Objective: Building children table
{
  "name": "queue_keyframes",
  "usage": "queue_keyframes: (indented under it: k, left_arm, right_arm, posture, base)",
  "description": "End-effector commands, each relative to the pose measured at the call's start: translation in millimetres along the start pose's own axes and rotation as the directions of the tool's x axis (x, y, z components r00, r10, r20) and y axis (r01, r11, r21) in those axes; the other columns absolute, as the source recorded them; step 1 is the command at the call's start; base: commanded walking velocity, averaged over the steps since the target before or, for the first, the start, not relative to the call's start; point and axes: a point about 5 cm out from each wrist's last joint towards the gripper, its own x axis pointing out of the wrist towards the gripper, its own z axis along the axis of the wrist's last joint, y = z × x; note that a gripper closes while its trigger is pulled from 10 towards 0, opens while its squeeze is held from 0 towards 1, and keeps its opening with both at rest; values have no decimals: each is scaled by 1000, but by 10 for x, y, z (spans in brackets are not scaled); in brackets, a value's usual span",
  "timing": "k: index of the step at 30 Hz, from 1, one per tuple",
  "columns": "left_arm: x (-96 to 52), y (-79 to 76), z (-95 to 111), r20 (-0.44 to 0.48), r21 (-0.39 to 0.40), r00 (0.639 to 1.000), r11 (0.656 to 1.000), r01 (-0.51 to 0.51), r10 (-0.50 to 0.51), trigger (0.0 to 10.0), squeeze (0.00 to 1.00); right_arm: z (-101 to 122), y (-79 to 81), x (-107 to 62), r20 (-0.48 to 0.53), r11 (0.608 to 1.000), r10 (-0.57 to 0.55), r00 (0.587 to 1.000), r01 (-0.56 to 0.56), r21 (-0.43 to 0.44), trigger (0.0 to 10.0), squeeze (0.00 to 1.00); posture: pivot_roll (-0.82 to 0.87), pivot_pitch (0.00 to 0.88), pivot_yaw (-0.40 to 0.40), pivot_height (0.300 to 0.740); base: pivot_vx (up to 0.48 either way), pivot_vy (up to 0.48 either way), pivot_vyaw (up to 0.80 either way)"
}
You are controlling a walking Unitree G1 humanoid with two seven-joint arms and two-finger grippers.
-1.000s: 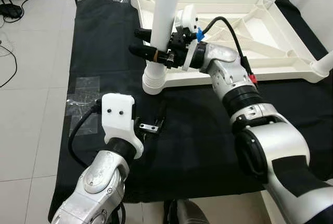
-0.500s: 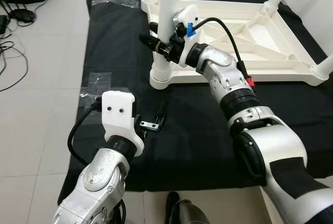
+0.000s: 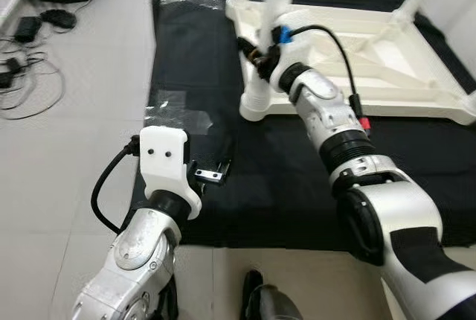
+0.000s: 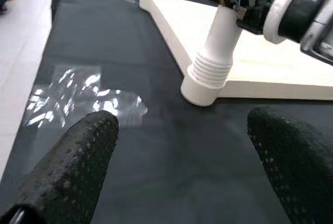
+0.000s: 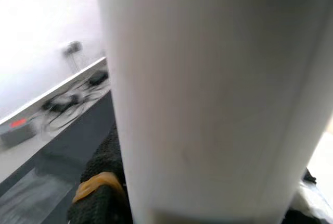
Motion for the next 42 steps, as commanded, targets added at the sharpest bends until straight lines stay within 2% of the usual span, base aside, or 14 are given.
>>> queue_keyframes:
  k: [1,4,5,6,9,11,15,19,23,25,31,37,39,42]
  left_arm:
    - [-20,-12,-5,-8,-7,1000,1000,11,-11,10000,0]
    - [-19,-13,-5,-8,-5,1000,1000,12,-12,10000,0]
    - [-19,-12,-2,-7,-6,1000,1000,13,-13,10000,0]
    - [-19,-12,-1,-7,-6,1000,1000,13,-13,10000,0]
    - [-19,-11,-2,-8,-5,1000,1000,13,-13,10000,0]
    - [-18,-10,-1,-8,-4,1000,1000,13,-13,10000,0]
    - [-13,-5,-1,-8,-3,1000,1000,14,-14,10000,0]
    - [-10,-4,-1,-7,-3,1000,1000,13,-13,10000,0]
    - [-4,3,-1,-8,-1,1000,1000,16,-16,10000,0]
    - [-4,3,-1,-8,-1,1000,1000,16,-16,10000,0]
    - [3,13,3,-7,3,1000,1000,15,-15,10000,0]
    - [25,37,16,-3,7,1000,1000,11,-11,10000,0]
    - [31,44,21,-2,11,1000,1000,10,-10,10000,0]
    - [33,49,23,-1,13,1000,1000,10,-10,10000,0]
  right_arm:
    - [-300,-92,-80,-124,994,-89,988,95,45,10000,0]
    - [-307,-122,-83,-135,984,-144,980,157,89,10000,0]
    - [-310,-190,-97,-154,964,-231,961,248,95,10000,0]
    - [-311,-219,-105,-161,954,-268,950,285,90,10000,0]
    - [-314,-250,-114,-169,941,-309,936,327,85,10000,0]
    - [-322,-276,-125,-185,917,-370,910,389,81,10000,0]
    - [-307,-234,-112,-187,889,-432,882,451,75,10000,0]
    - [-306,-218,-107,-188,883,-443,876,463,74,10000,0]
    - [-301,-198,-116,-178,840,-523,834,539,61,10000,0]
    - [-301,-198,-116,-178,840,-523,834,539,61,10000,0]
    - [-266,-139,-113,-163,790,-586,794,604,99,10000,0]
    - [-193,-50,-100,-115,764,-628,769,638,96,10000,0]
    - [-166,-25,-123,-68,731,-677,733,680,53,10000,0]
    - [-153,14,-139,-33,715,-697,716,698,37,10000,0]
  posture:
    - [55,371,-162,740]
    - [55,371,-162,740]
    - [55,371,-160,740]
    - [55,371,-160,740]
    - [55,371,-160,740]
    - [55,374,-159,740]
    - [55,375,-159,740]
    - [55,374,-159,740]
    - [57,377,-158,740]
    - [57,377,-158,740]
    - [56,383,-156,740]
    - [51,393,-157,740]
    - [50,392,-157,740]
    - [50,392,-157,740]
  base:
    - [0,0,0]
    - [0,0,0]
    - [0,0,0]
    - [0,0,0]
    - [0,0,0]
    - [0,0,0]
    - [0,0,0]
    - [0,0,0]
    - [0,0,0]
    - [0,0,0]
    - [0,0,0]
    - [0,0,0]
    - [0,0,0]
    - [0,0,0]
